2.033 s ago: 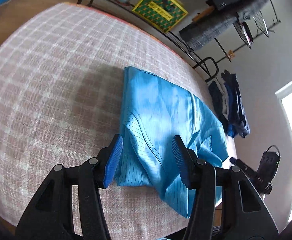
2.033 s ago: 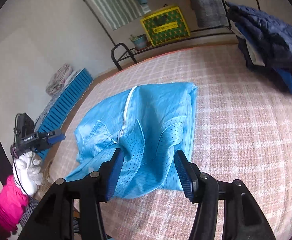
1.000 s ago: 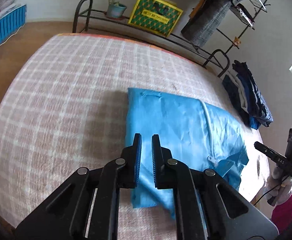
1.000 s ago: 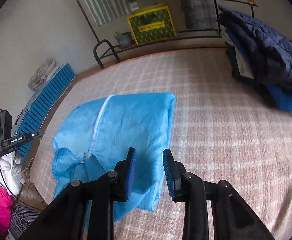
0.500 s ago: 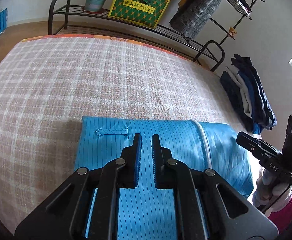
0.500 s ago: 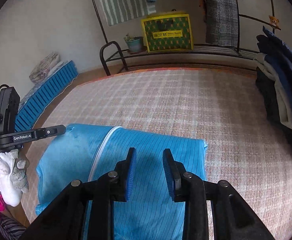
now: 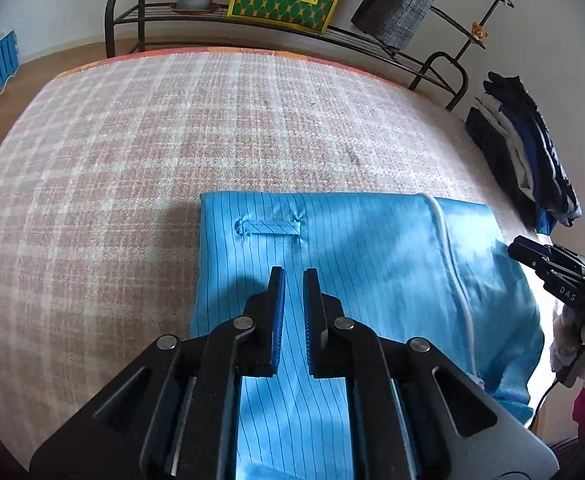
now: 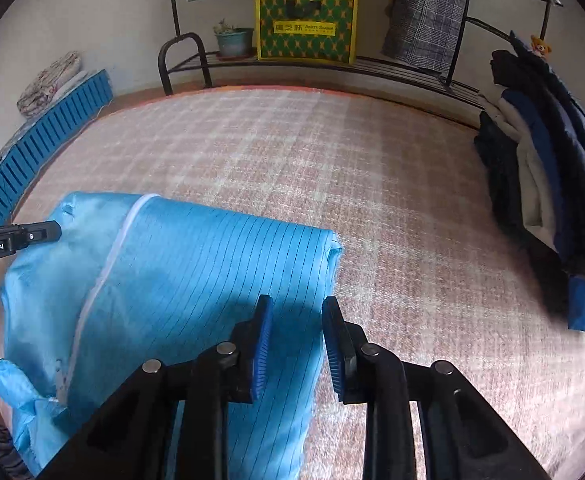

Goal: Fold large clothes

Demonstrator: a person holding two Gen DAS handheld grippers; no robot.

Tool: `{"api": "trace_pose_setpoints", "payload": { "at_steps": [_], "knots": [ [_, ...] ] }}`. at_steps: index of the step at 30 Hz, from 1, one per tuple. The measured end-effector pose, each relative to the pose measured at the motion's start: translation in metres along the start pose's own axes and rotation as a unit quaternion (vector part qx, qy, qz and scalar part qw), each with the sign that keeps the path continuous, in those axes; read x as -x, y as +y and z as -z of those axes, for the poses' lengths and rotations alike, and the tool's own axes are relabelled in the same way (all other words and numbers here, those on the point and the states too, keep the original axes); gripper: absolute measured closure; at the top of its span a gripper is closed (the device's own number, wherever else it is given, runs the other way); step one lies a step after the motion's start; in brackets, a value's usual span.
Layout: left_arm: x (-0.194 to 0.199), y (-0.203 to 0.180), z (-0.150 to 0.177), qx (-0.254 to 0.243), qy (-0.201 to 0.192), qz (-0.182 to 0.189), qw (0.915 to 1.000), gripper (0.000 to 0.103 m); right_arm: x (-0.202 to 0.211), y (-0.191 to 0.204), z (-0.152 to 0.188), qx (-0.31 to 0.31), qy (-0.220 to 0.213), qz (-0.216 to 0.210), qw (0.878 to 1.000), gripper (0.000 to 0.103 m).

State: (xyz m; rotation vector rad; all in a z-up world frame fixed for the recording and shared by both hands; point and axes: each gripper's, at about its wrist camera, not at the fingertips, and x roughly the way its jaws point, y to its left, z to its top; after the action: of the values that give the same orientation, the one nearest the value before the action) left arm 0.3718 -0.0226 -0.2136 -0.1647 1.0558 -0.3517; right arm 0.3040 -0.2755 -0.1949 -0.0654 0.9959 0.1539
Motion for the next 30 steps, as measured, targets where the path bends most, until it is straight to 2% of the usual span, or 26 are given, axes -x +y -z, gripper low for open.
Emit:
{"api": "trace_pose_setpoints", "payload": {
  "at_steps": [3, 5, 8, 12, 15, 17, 20, 21, 22, 26, 29, 30],
  "knots": [
    [0.037, -0.014, 0.012, -0.023, -0.022, 0.01, 0.9994, 0.097, 0.042, -0.009, 0.008, -0.026, -0.027, -0.046, 0.998, 0.075],
    [0.063, -0.023, 0.025, -0.035, -0.037, 0.022, 0.9985, 0.097, 0.069, -0.009, 0.016, -0.036, -0.041, -0.093, 0.994, 0.075],
    [0.097, -0.037, 0.053, -0.048, -0.053, 0.048, 0.9962, 0.097, 0.097, 0.003, 0.033, -0.027, -0.044, -0.148, 0.988, 0.075],
    [0.123, -0.057, 0.096, -0.064, -0.052, 0.081, 0.9933, 0.097, 0.105, 0.029, 0.056, -0.02, -0.014, -0.217, 0.976, 0.075],
    [0.122, -0.072, 0.125, -0.074, -0.03, 0.093, 0.9925, 0.097, 0.096, 0.055, 0.069, -0.008, 0.018, -0.26, 0.965, 0.075],
    [0.115, -0.085, 0.143, -0.097, -0.016, 0.078, 0.9921, 0.095, 0.085, 0.072, 0.072, -0.005, 0.038, -0.269, 0.962, 0.071],
    [0.102, -0.1, 0.161, -0.137, -0.006, 0.034, 0.9899, 0.082, 0.065, 0.093, 0.074, -0.02, 0.068, -0.292, 0.954, 0.07],
    [0.098, -0.102, 0.166, -0.144, -0.005, 0.027, 0.9893, 0.076, 0.058, 0.099, 0.074, -0.025, 0.077, -0.298, 0.951, 0.07],
    [0.093, -0.103, 0.169, -0.149, -0.001, 0.024, 0.9886, 0.076, 0.051, 0.104, 0.074, -0.031, 0.084, -0.303, 0.949, 0.07],
    [0.078, -0.11, 0.18, -0.189, 0.005, -0.015, 0.9818, 0.076, 0.019, 0.115, 0.075, -0.07, 0.12, -0.299, 0.944, 0.069],
    [0.069, -0.115, 0.184, -0.211, 0.002, -0.048, 0.9762, 0.076, 0.003, 0.11, 0.074, -0.115, 0.13, -0.31, 0.935, 0.069],
    [0.066, -0.114, 0.185, -0.216, 0.004, -0.053, 0.9749, 0.088, 0.001, 0.108, 0.074, -0.129, 0.13, -0.316, 0.931, 0.069]
  ]
}}
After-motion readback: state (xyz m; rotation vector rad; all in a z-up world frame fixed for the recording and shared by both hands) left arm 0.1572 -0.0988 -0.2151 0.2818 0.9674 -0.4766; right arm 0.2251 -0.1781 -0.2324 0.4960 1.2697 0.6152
